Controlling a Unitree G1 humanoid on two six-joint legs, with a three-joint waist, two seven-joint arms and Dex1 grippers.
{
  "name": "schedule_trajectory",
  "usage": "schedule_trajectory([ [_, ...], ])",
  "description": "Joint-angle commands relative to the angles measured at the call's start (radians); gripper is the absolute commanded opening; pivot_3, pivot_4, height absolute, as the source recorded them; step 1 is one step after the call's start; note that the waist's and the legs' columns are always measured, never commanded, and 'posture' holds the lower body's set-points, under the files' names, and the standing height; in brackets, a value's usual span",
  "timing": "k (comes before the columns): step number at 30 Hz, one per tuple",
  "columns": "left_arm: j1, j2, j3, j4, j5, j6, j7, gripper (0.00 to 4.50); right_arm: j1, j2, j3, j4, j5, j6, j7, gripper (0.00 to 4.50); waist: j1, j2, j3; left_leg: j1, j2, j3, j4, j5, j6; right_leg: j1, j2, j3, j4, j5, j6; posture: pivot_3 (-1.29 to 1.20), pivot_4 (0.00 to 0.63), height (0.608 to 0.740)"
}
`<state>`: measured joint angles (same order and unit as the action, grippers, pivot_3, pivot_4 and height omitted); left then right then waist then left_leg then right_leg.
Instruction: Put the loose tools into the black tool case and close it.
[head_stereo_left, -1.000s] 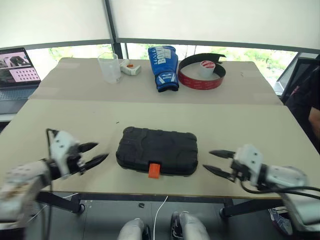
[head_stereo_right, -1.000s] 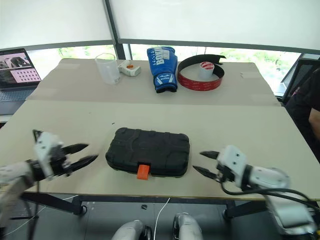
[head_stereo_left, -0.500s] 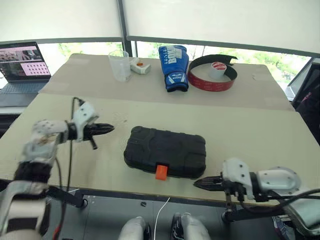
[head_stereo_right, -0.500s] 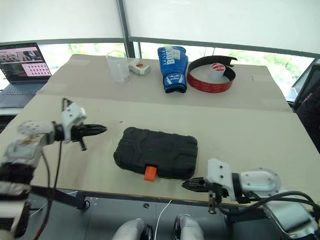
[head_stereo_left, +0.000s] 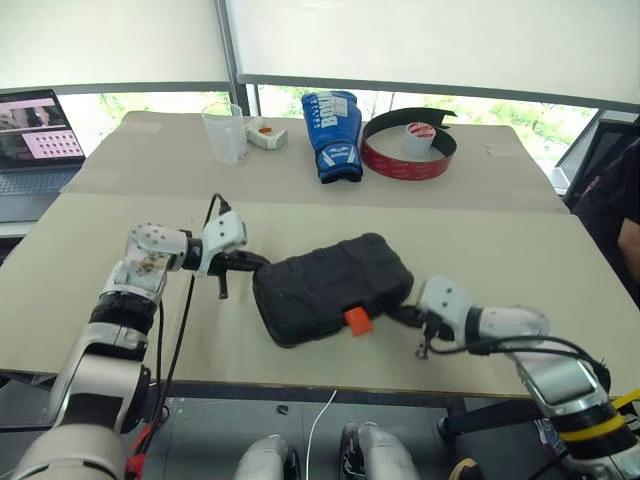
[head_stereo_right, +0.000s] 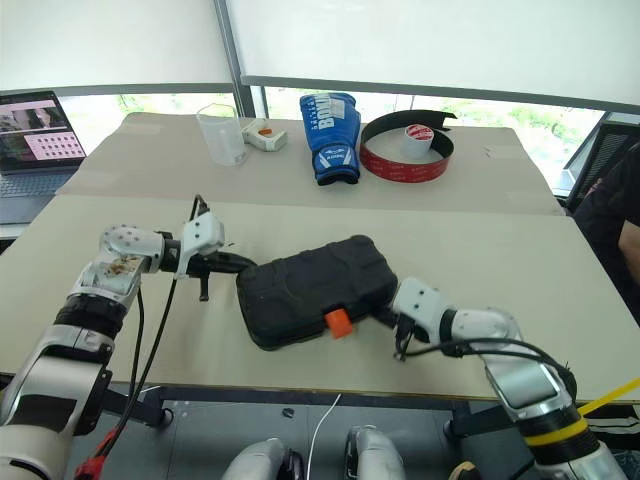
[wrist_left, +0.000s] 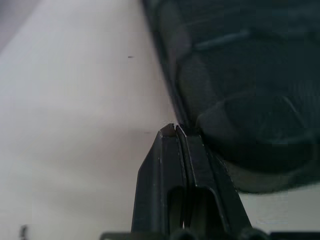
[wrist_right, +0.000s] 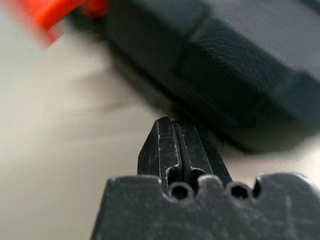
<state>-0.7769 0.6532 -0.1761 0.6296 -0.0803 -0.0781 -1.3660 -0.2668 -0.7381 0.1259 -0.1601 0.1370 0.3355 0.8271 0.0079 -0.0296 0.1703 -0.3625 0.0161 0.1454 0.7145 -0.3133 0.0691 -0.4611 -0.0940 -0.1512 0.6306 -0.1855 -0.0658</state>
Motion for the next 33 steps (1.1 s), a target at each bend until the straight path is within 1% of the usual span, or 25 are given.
schedule_trajectory([
  [1,-0.004,0.029,0.048,-0.085,-0.042,0.051,-0.003,0.08,-0.005,-0.014,-0.063,-0.014,0.022,-0.027,0.012,0.00,0.002,0.000,0.000,0.000,0.000,0.000,0.000,0.000,0.000,0.000,0.000,0.000,0.000,0.000,-0.001,0.00,0.150,0.727],
  [5,-0.056,0.049,0.135,-0.196,-0.165,0.309,0.005,0.08,0.055,-0.043,-0.146,-0.114,0.141,0.052,0.083,0.00,0.005,0.000,0.000,-0.006,0.000,-0.002,0.002,0.001,0.001,-0.003,0.001,-0.001,0.001,0.000,-0.001,0.00,0.150,0.727],
  [6,-0.069,0.059,0.141,-0.271,-0.219,0.419,-0.017,0.08,0.083,-0.050,-0.180,-0.162,0.198,0.086,0.101,0.00,0.004,0.000,0.000,-0.007,0.000,-0.002,0.002,0.001,0.002,-0.003,0.001,-0.001,0.000,0.000,-0.001,0.00,0.150,0.727],
  [8,-0.076,0.073,0.138,-0.387,-0.289,0.562,-0.050,0.08,0.121,-0.056,-0.226,-0.232,0.276,0.139,0.119,0.00,0.004,0.000,0.000,-0.007,0.000,-0.002,0.003,0.001,0.002,-0.003,0.001,-0.001,0.000,0.000,0.000,0.00,0.150,0.727],
  [10,-0.045,0.071,0.101,-0.486,-0.304,0.600,-0.059,0.08,0.143,-0.057,-0.247,-0.289,0.327,0.175,0.121,0.00,0.004,0.000,0.000,-0.005,0.000,-0.003,0.003,0.001,0.002,0.000,0.001,-0.001,-0.001,0.000,0.000,0.00,0.150,0.727],
  [12,-0.003,0.059,0.052,-0.563,-0.289,0.584,-0.062,0.08,0.154,-0.055,-0.244,-0.333,0.352,0.199,0.115,0.00,0.005,0.001,0.000,-0.002,0.000,-0.003,0.003,0.000,0.002,0.002,0.001,0.000,-0.001,0.000,0.000,0.00,0.150,0.727],
  [13,0.025,0.041,0.008,-0.581,-0.257,0.538,-0.062,0.08,0.155,-0.053,-0.228,-0.352,0.348,0.200,0.109,0.00,0.004,0.001,0.000,0.000,-0.001,-0.003,0.002,0.000,0.002,0.004,0.001,0.001,-0.001,0.000,0.001,0.00,0.150,0.727],
  [16,0.077,-0.019,-0.142,-0.522,-0.089,0.326,-0.024,0.08,0.136,-0.030,-0.166,-0.381,0.326,0.209,0.085,0.00,0.004,0.001,-0.001,0.003,-0.001,-0.002,0.000,0.000,0.002,0.004,0.001,0.003,-0.001,0.000,0.001,0.00,0.150,0.727],
  [18,0.086,-0.037,-0.183,-0.479,-0.041,0.263,-0.020,0.08,0.118,-0.022,-0.131,-0.376,0.304,0.207,0.073,0.00,0.006,0.000,-0.001,0.003,-0.001,-0.002,0.000,0.000,0.002,0.004,0.001,0.003,0.000,0.000,0.001,0.00,0.150,0.727],
  [20,0.087,-0.052,-0.200,-0.443,-0.019,0.231,-0.014,0.08,0.101,-0.015,-0.095,-0.359,0.278,0.196,0.063,0.00,0.007,0.002,-0.002,0.003,0.000,-0.002,0.000,0.000,0.002,0.004,0.002,0.002,0.000,0.000,0.000,0.00,0.150,0.727],
  [21,0.087,-0.055,-0.206,-0.432,-0.012,0.223,-0.012,0.08,0.089,-0.008,-0.076,-0.346,0.264,0.192,0.055,0.00,0.008,0.005,-0.005,0.003,0.000,-0.002,0.000,0.000,0.002,0.004,0.001,0.003,0.000,0.000,0.000,0.00,0.150,0.727],
  [28,0.096,-0.063,-0.201,-0.422,-0.016,0.210,-0.008,0.08,0.055,0.017,0.030,-0.265,0.160,0.172,0.023,0.00,0.007,0.006,-0.007,0.004,0.000,-0.001,0.000,0.000,0.003,0.005,0.001,0.003,0.000,0.000,0.000,0.00,0.150,0.727],
  [33,0.088,-0.068,-0.197,-0.411,-0.011,0.203,0.007,0.08,0.054,0.048,0.059,-0.230,0.122,0.164,0.004,0.00,0.007,0.006,-0.007,0.004,0.000,-0.001,0.000,0.000,0.003,0.005,0.001,0.003,0.000,0.000,0.001,0.00,0.150,0.727],
])
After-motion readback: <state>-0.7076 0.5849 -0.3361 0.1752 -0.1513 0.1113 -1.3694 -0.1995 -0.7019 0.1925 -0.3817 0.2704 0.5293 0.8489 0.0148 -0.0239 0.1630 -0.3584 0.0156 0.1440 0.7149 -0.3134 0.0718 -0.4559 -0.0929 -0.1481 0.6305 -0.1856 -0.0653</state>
